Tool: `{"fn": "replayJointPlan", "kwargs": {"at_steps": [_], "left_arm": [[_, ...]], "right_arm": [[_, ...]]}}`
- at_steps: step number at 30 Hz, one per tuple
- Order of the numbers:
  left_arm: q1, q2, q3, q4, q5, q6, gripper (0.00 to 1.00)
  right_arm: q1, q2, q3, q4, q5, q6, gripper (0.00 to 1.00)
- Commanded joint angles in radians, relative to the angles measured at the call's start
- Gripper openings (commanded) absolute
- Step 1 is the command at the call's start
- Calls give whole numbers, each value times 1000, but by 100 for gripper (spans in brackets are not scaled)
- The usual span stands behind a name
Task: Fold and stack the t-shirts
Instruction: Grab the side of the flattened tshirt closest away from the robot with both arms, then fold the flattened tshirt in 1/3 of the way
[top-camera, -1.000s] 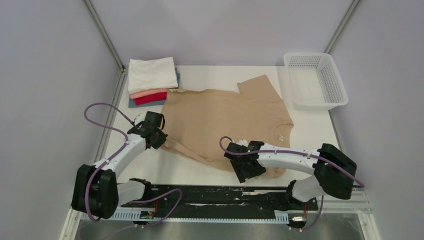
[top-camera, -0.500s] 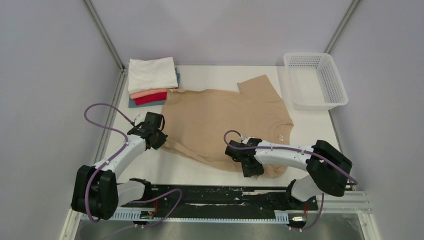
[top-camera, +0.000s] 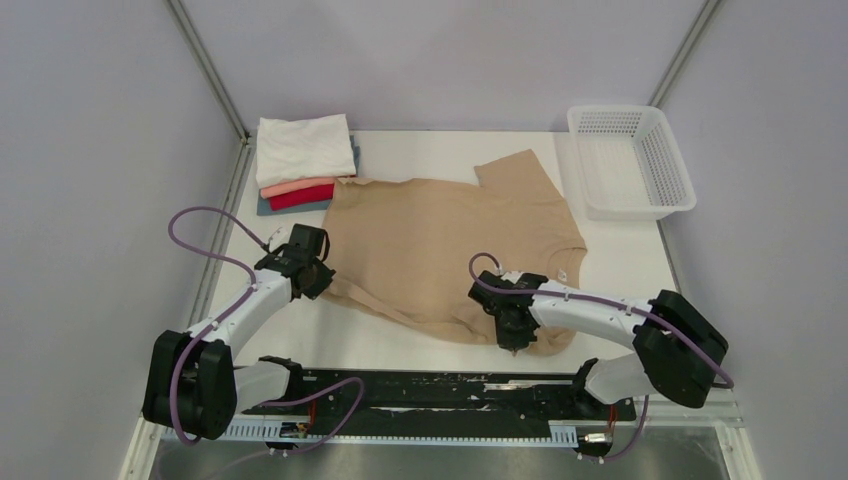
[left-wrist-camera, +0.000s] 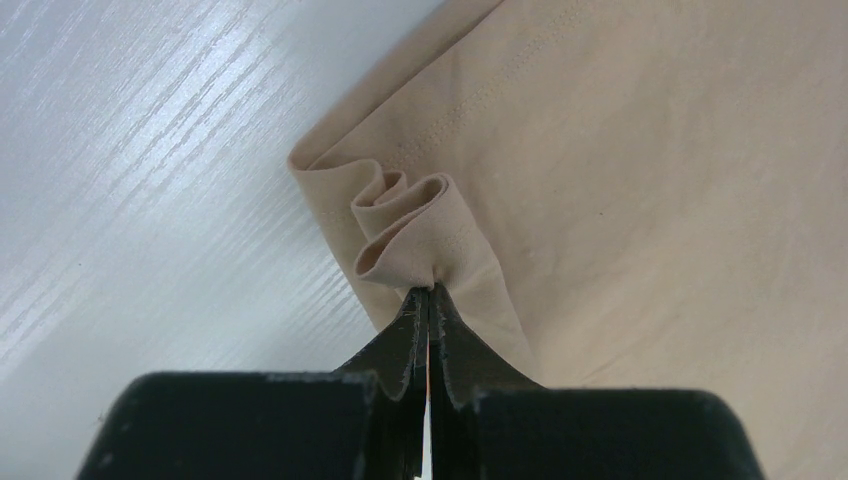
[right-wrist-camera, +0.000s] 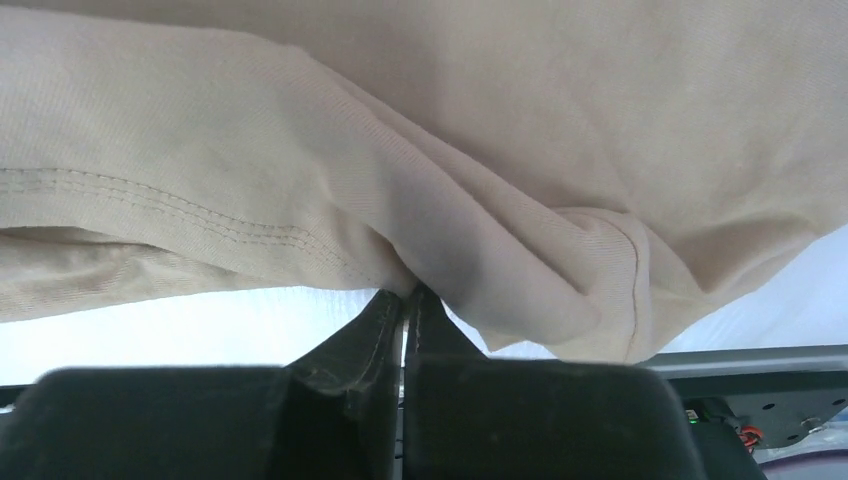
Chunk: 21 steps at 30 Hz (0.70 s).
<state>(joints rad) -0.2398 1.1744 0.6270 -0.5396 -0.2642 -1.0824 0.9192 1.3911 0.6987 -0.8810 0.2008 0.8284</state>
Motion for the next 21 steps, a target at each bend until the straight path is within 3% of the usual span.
{"fn": "replayJointPlan", "kwargs": {"at_steps": [1,6,10,21], "left_arm": [[5,-22,14,-1,-30,9,0],[6,-50,12,-10,-45,7,0],[5,-55,23,-3,-51,11,0],[18,46,103,25,-45,15,0]], "right_arm": [[-17,34,-73,136,22,-6,0],[-23,-100,9,38,58,-18,0],[-99,-171,74,-1,65,-78,0],[-341,-133,281,38,184,-270,0]]}}
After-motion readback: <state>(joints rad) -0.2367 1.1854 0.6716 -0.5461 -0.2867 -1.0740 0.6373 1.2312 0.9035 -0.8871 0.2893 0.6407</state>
